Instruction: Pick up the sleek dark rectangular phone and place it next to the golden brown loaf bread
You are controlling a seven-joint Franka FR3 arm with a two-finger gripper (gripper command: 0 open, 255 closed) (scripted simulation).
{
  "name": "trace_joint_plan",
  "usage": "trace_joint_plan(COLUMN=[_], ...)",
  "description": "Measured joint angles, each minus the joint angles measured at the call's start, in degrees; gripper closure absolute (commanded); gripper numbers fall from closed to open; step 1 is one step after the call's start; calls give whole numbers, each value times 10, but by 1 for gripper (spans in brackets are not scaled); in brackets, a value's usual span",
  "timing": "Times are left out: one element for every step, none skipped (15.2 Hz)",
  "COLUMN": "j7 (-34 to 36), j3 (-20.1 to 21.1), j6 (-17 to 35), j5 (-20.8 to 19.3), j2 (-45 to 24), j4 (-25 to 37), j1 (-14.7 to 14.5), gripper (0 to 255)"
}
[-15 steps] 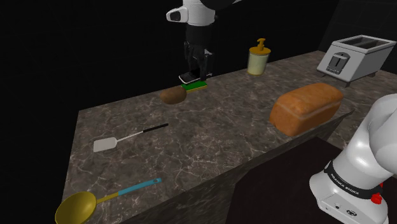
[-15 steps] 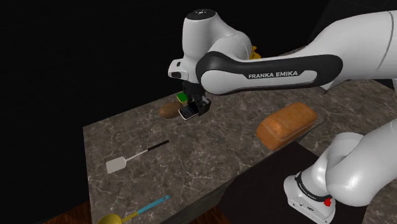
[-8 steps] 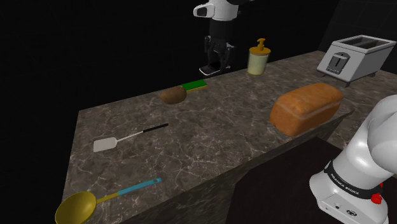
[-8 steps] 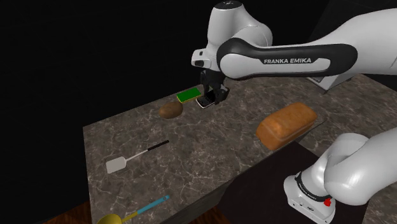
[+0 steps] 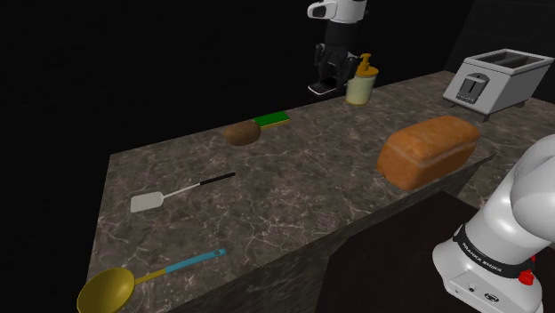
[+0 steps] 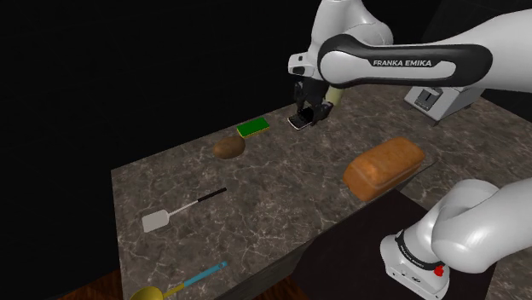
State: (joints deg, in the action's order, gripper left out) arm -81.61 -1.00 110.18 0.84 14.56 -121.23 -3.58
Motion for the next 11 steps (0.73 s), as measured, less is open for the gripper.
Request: trace_joint_plan(j7=[-12, -27, -42, -57, -73, -87, -101, -114, -128, -143, -157], j3=[-8, -18, -27, -37, -48, -57, -66, -75, -84, -94, -103], j6=[0, -2, -6, -9, -7, -7, -8, -8, -5, -7, -8], j5=[-2, -4, -5, -7, -9, -10, -12, -13, -15, -16, -16], j2=[4, 13, 13, 11, 12, 9, 7, 6, 4, 1, -4], j4=[-4, -11, -8, -3, -6, -3, 0, 0, -1, 4, 10], j1=[5, 11, 17, 23, 29, 35, 40, 46, 51, 57, 62], gripper=[255, 255, 255, 255, 255, 255, 255, 255, 255, 255, 255])
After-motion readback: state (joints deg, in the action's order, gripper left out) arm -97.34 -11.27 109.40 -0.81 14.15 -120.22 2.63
